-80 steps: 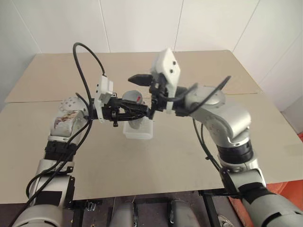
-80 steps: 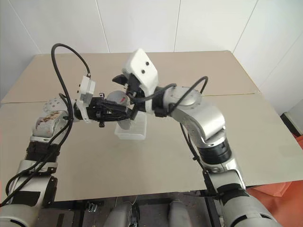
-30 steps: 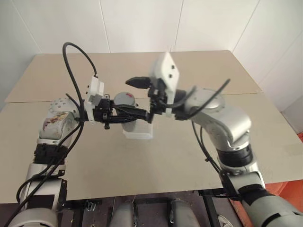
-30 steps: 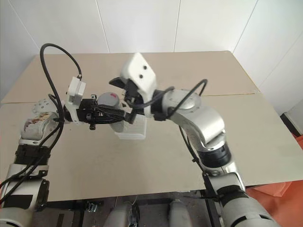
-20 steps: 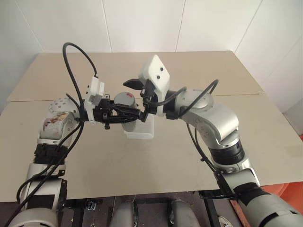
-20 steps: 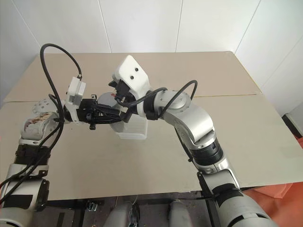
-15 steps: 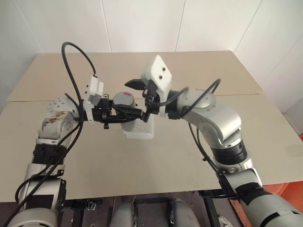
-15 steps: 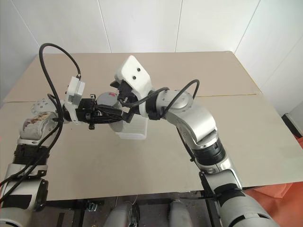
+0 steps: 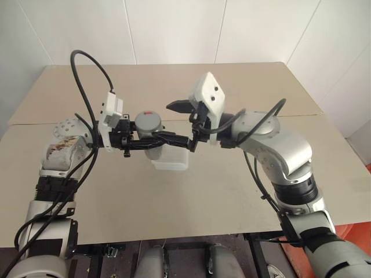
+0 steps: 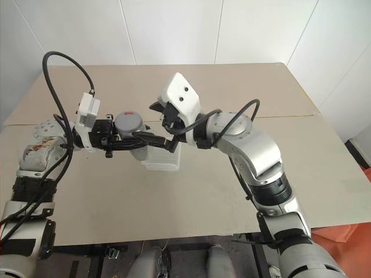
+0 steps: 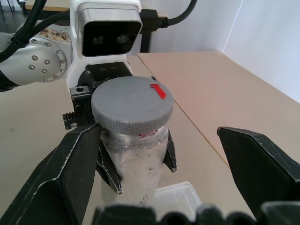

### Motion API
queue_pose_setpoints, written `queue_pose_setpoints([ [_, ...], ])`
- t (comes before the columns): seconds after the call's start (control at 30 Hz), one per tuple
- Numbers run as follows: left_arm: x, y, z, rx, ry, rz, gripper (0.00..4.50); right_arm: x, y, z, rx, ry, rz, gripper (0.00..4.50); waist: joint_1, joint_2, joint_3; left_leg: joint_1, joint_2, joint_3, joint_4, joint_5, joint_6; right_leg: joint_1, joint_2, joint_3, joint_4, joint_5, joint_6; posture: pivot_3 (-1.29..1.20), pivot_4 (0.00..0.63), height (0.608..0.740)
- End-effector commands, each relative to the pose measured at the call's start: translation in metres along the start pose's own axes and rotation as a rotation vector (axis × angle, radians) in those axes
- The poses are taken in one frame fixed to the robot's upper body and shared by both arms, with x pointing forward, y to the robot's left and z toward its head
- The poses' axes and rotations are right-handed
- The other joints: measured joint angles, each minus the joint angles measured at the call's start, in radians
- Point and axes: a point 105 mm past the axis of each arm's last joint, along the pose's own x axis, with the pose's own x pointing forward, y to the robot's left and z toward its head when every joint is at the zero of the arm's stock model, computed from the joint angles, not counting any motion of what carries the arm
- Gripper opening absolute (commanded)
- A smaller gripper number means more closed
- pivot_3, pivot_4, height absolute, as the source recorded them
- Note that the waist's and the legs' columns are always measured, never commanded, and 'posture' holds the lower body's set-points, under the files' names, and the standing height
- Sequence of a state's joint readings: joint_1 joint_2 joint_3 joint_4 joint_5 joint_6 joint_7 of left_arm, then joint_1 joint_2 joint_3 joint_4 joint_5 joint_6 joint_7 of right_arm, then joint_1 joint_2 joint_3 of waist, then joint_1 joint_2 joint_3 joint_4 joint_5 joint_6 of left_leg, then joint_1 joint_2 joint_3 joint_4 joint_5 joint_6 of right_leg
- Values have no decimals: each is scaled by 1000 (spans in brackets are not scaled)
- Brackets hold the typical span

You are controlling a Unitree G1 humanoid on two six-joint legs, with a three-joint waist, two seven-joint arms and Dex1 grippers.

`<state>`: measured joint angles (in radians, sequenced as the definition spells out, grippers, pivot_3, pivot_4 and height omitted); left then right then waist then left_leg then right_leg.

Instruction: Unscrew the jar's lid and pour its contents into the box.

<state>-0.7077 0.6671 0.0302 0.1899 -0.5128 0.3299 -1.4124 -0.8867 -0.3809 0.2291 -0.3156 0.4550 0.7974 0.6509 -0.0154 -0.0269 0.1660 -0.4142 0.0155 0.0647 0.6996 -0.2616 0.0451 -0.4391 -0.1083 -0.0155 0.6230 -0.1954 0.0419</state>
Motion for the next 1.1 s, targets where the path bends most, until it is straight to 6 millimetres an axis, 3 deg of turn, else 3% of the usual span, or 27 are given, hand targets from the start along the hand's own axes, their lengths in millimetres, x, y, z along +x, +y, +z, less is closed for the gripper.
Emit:
queue_pose_setpoints([
  [0.03, -1, -5, 12, 48, -17, -31, 1949, -14, -17, 15, -24, -49, -85, 4488, 0, 0, 0, 0, 0, 0, 0, 0, 0, 0, 0, 0, 0, 0, 0, 0, 150, 740],
  [0.4, -2, -6, 13, 46, -12, -38, 1949, -23, -23, 12, -17, -34, -87, 4488, 1, 0, 0, 0, 0, 0, 0, 0, 0, 0, 0, 0, 0, 0, 0, 0, 150, 740],
  [0.67, 1, -6, 10, 41, -7, -34, 1949, -28, 12, 25, -10, -109, 97, 4488, 1, 0, 0, 0, 0, 0, 0, 0, 0, 0, 0, 0, 0, 0, 0, 0, 150, 740],
  [1.1, 4, -8, 10, 49, -15, -45, 1949, 15, 21, 23, 27, -96, 97, 4488, 1, 0, 0, 0, 0, 0, 0, 0, 0, 0, 0, 0, 0, 0, 0, 0, 150, 740],
])
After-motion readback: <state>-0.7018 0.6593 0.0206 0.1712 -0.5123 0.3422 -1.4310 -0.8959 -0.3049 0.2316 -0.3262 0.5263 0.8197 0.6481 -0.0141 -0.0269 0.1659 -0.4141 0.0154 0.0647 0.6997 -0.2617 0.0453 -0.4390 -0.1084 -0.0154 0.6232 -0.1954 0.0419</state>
